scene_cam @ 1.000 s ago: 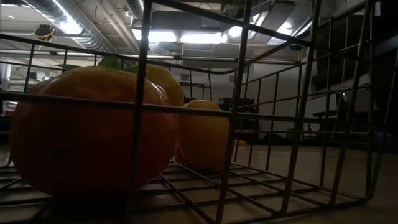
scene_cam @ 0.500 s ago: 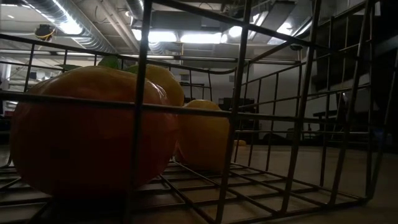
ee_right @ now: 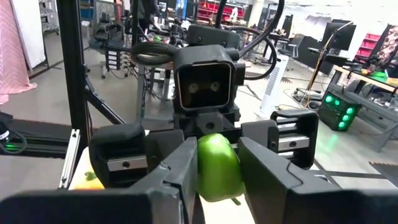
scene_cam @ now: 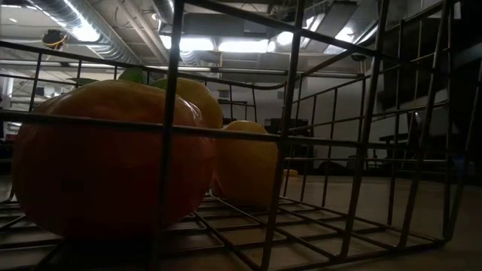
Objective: Sort produce into baskets
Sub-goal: Put the green bell pepper into the white bin
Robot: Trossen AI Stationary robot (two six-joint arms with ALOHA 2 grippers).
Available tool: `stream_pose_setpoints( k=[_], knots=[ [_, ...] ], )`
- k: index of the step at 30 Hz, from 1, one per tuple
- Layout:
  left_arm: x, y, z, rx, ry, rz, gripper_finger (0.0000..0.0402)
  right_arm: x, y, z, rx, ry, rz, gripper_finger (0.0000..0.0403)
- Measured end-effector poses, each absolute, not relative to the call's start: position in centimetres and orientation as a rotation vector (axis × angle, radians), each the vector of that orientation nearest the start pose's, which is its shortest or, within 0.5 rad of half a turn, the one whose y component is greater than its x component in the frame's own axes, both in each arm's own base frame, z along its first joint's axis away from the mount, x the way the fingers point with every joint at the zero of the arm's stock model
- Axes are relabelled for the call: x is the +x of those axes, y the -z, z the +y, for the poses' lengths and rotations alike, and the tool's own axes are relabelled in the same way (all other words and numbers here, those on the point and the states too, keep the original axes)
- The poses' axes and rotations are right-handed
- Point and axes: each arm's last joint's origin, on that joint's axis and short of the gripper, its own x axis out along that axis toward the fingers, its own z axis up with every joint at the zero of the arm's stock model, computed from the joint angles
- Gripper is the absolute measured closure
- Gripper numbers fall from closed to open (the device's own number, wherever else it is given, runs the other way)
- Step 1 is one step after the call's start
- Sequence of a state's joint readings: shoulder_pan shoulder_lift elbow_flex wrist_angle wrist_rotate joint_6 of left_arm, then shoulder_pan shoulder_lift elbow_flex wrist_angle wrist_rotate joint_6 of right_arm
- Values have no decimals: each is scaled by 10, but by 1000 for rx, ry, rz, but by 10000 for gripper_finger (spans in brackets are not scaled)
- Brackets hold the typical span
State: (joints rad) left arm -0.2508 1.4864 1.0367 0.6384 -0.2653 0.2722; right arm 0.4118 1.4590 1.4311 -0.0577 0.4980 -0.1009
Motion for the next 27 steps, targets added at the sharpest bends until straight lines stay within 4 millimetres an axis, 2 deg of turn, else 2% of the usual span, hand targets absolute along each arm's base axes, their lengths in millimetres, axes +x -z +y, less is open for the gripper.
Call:
stream_pose_setpoints(
  k=[13,21,27],
  knots=[
    [330,-332,-78,241,-37,-178,332,308,-411,119,-139,83,82,288],
    [329,-332,-80,270,-33,-178,392,308,-411,120,-140,81,84,288],
    [329,-332,-80,266,-34,-178,396,308,-411,119,-140,81,84,288]
  ],
)
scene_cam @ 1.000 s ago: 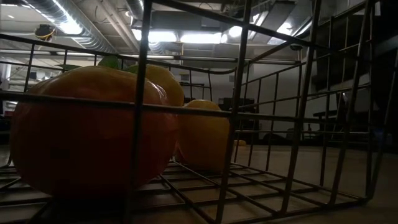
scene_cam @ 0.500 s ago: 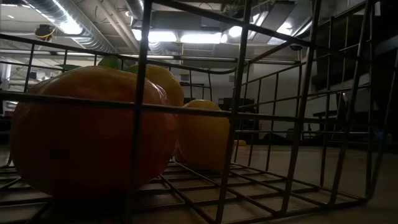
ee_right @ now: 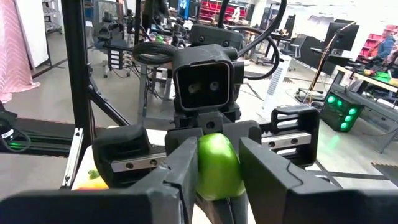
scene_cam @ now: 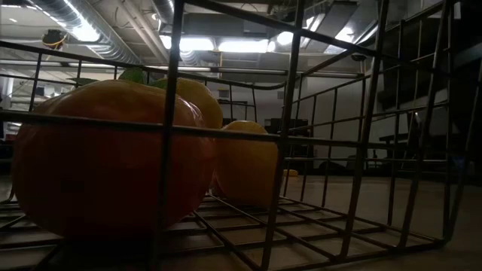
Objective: Sort produce into baskets
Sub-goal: Put the green bell pepper into the white bin
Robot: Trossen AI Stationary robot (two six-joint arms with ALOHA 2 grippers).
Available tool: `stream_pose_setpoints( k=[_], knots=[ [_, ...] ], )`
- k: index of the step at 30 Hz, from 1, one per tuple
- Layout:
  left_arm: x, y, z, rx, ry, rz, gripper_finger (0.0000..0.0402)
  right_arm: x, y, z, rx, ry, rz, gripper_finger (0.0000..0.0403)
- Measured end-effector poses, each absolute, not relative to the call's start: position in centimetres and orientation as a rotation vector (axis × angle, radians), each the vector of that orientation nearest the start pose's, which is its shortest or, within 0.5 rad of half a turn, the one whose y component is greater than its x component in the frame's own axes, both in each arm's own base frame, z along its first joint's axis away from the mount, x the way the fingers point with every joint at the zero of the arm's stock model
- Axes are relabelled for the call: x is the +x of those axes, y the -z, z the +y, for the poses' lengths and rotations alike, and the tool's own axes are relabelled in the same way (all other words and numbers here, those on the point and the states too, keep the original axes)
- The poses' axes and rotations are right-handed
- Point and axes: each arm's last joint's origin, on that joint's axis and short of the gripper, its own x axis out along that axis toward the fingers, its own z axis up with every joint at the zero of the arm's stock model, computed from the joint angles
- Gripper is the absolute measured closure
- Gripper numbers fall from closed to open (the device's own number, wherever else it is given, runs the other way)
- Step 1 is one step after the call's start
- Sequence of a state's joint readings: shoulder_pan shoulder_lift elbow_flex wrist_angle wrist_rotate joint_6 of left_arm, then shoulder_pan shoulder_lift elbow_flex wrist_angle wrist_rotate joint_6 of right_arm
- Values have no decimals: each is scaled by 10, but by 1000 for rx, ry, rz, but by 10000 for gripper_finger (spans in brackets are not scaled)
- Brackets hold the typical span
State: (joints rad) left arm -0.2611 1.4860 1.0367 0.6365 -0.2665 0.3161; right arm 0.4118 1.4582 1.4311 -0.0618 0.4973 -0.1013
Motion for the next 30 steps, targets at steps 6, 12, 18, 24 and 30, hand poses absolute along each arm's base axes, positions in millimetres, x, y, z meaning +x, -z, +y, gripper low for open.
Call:
stream_pose_setpoints(
  k=[6,12,18,24,30],
  knots=[
    [329,-332,-80,265,-33,-178,398,308,-411,119,-140,81,84,288],
    [329,-332,-80,264,-29,-179,398,308,-411,121,-139,35,83,288],
    [329,-332,-80,263,-27,-179,399,308,-411,121,-138,9,82,287],
    [329,-332,-80,261,-31,-179,399,308,-411,121,-138,4,83,249],
    [329,-332,-80,260,-32,-180,400,308,-411,120,-141,40,85,182]
  ],
)
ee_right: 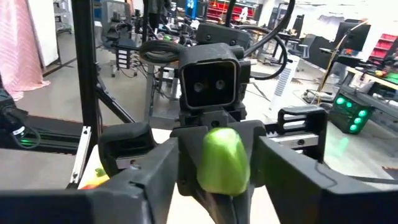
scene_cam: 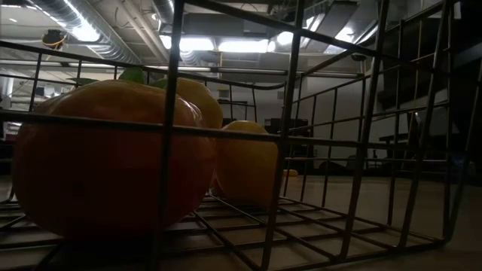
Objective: Sort produce into baskets
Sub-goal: Put the green bell pepper into the white bin
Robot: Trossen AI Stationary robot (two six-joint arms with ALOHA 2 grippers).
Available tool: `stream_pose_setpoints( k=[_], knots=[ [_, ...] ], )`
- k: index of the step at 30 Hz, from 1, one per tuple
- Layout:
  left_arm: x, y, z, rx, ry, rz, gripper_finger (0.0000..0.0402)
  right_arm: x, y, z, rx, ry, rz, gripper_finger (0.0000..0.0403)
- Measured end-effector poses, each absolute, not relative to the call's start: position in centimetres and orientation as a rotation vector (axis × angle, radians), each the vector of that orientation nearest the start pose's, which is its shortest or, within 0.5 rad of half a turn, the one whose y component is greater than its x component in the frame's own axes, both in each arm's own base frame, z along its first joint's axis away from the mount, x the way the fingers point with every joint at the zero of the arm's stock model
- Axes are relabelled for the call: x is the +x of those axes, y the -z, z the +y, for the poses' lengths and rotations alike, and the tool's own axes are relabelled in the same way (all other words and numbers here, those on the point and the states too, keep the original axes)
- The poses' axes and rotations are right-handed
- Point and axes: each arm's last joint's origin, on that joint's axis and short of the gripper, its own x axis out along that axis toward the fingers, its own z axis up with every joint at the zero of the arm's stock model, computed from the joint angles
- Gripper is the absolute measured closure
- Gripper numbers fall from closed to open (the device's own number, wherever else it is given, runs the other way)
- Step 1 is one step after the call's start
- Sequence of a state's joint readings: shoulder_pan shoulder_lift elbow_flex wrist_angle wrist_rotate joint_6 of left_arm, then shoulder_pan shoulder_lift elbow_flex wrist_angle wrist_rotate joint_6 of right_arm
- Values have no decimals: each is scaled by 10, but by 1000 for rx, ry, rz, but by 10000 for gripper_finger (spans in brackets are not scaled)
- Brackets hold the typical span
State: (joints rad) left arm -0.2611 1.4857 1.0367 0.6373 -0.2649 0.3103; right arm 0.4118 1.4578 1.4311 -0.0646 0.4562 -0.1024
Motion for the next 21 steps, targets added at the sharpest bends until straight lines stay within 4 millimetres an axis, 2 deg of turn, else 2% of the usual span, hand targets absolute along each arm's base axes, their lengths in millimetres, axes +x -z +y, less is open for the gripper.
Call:
stream_pose_setpoints(
  k=[7,16,21],
  knots=[
    [329,-330,-80,265,-30,-160,400,306,-412,120,-150,53,81,148],
    [329,-327,-82,226,-18,-129,400,298,-421,112,-192,188,65,148],
    [322,-322,-96,167,42,-42,400,285,-432,98,-185,228,64,148]
  ],
)
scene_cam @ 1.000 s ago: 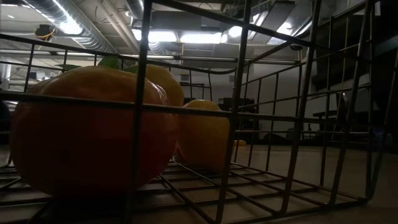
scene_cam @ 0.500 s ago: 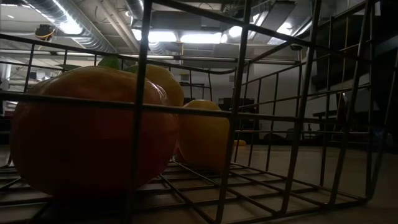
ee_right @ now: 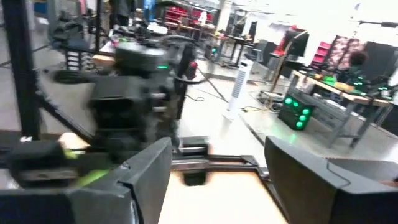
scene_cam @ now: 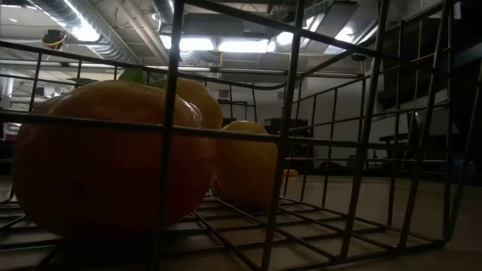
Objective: Sort produce into baskets
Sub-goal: Put the green bell pepper into the white bin
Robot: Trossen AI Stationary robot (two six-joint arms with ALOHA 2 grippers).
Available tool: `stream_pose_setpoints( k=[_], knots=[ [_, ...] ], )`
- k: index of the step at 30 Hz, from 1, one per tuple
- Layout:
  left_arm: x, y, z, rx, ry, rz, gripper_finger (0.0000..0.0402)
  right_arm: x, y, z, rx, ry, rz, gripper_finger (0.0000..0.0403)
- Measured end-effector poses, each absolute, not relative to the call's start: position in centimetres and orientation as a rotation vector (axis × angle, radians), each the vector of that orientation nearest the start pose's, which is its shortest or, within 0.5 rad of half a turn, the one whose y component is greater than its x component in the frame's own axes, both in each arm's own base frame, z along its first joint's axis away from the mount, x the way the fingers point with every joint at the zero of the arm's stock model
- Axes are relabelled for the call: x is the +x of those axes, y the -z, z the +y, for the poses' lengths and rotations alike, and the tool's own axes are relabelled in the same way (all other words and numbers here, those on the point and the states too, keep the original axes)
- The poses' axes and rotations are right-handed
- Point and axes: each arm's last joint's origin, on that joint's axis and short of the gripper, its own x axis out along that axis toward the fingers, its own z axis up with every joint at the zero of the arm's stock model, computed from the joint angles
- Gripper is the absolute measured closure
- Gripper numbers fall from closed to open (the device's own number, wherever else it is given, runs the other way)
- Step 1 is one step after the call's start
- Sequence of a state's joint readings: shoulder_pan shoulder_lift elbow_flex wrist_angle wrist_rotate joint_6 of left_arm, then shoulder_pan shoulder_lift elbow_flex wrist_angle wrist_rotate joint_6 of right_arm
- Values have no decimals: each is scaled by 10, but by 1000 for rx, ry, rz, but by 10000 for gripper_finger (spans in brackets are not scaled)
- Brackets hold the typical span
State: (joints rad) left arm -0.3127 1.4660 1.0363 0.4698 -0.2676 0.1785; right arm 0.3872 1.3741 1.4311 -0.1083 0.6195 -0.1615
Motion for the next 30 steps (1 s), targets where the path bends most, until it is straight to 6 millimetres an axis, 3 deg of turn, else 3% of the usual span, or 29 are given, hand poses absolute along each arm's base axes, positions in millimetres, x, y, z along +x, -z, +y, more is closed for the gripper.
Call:
stream_pose_setpoints(
  k=[5,10,17,25,30],
  knots=[
    [306,-324,-109,87,99,49,400,278,-433,82,-200,269,110,149],
    [281,-318,-118,-46,138,262,400,280,-426,65,-182,320,190,149],
    [231,-308,-126,-454,147,679,400,281,-407,41,-73,313,361,149],
    [183,-292,-145,-891,-35,1157,399,287,-390,19,-34,337,496,149],
    [168,-286,-162,-1015,-125,1279,398,295,-384,8,-32,376,520,149]
  ],
)
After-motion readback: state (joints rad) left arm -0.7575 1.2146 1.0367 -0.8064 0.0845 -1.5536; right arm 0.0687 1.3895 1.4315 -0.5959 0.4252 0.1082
